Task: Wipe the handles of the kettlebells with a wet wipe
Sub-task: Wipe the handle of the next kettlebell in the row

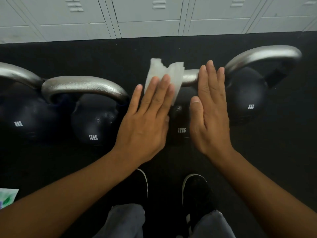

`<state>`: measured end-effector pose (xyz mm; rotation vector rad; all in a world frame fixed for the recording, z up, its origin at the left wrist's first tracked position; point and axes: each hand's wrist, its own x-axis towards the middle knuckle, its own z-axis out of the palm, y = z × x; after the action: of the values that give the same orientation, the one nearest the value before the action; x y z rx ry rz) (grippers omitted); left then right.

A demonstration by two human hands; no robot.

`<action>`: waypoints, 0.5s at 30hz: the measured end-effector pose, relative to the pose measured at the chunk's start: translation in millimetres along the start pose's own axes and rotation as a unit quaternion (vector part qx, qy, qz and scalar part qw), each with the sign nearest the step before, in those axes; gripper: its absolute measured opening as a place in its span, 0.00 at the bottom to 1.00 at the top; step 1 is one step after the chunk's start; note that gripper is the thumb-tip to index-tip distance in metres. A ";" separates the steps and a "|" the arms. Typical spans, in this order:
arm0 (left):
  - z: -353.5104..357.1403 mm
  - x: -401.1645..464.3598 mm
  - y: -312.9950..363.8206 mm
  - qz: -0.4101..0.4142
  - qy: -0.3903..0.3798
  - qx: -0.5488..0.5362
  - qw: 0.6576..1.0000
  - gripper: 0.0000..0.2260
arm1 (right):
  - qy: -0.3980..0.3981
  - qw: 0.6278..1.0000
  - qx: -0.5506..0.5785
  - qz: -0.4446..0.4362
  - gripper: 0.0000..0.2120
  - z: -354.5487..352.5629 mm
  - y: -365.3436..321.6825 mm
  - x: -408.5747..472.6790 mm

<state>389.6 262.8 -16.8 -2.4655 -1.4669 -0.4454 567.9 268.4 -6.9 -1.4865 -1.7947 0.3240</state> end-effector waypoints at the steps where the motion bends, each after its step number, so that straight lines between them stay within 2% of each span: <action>1: 3.3 -6.3 -3.3 -0.010 -0.006 0.001 1.000 0.31 | -0.001 1.000 0.002 0.000 0.28 -0.5 0.2 -0.3; 7: 5.5 -8.4 -3.0 -0.018 -0.020 -0.016 1.000 0.31 | 0.004 1.000 0.002 0.005 0.28 0.4 0.3 0.2; 15: -5.4 20.2 19.7 0.052 0.002 0.033 0.998 0.30 | 0.008 1.000 0.007 0.004 0.29 1.5 0.3 -0.1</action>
<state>415.4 268.0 -5.1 -2.4732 -1.3225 -0.3754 567.0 268.8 -8.2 -1.4825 -1.7716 0.3274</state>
